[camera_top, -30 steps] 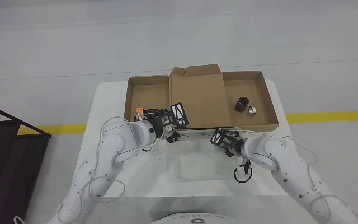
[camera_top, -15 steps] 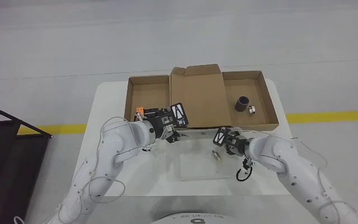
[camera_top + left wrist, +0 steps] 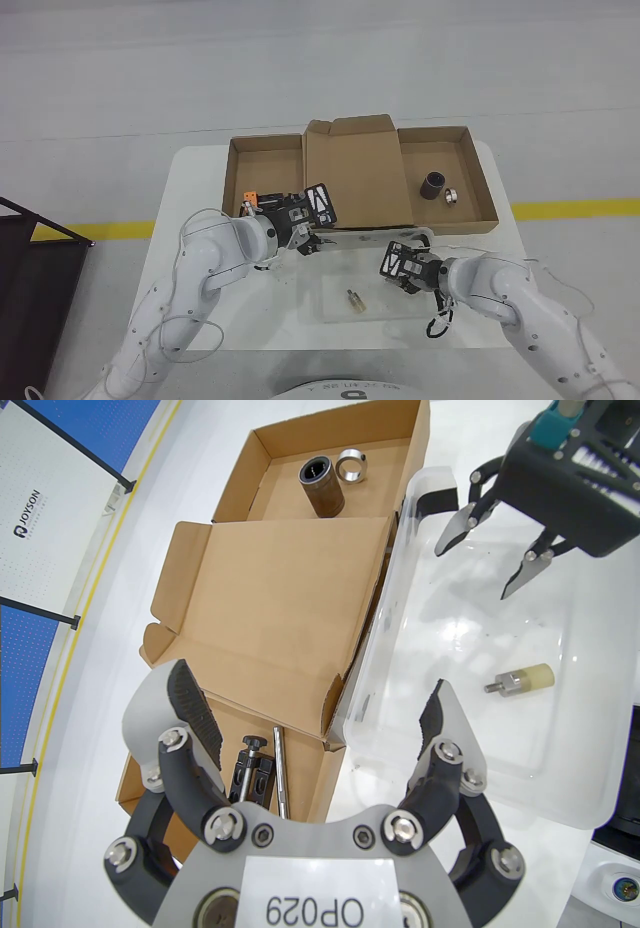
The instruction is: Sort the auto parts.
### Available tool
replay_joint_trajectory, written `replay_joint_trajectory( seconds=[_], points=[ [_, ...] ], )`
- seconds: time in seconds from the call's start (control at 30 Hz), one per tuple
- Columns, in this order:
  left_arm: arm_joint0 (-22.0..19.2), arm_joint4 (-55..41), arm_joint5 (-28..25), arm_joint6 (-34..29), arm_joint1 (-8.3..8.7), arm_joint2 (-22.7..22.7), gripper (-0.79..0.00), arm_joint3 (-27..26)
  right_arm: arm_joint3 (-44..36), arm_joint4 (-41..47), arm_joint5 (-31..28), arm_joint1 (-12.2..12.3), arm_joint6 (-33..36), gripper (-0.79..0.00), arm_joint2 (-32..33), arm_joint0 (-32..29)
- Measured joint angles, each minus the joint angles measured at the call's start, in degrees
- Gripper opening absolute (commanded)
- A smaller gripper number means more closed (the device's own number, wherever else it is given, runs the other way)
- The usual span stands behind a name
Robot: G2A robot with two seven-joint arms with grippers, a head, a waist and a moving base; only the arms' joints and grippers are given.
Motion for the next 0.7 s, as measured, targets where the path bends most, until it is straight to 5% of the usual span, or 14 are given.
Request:
replay_joint_trajectory(
  seconds=[0.27, 0.7],
  points=[
    [0.0, 0.0, 0.0, 0.0, 0.0, 0.0, 0.0, 0.0, -0.35, 3.65, -3.5, 0.16, -0.05, 0.0, 0.49, 0.56],
    [0.0, 0.0, 0.0, 0.0, 0.0, 0.0, 0.0, 0.0, 4.7, 6.31, -1.39, -0.84, 5.45, -0.003, -4.01, 7.11]
  ],
)
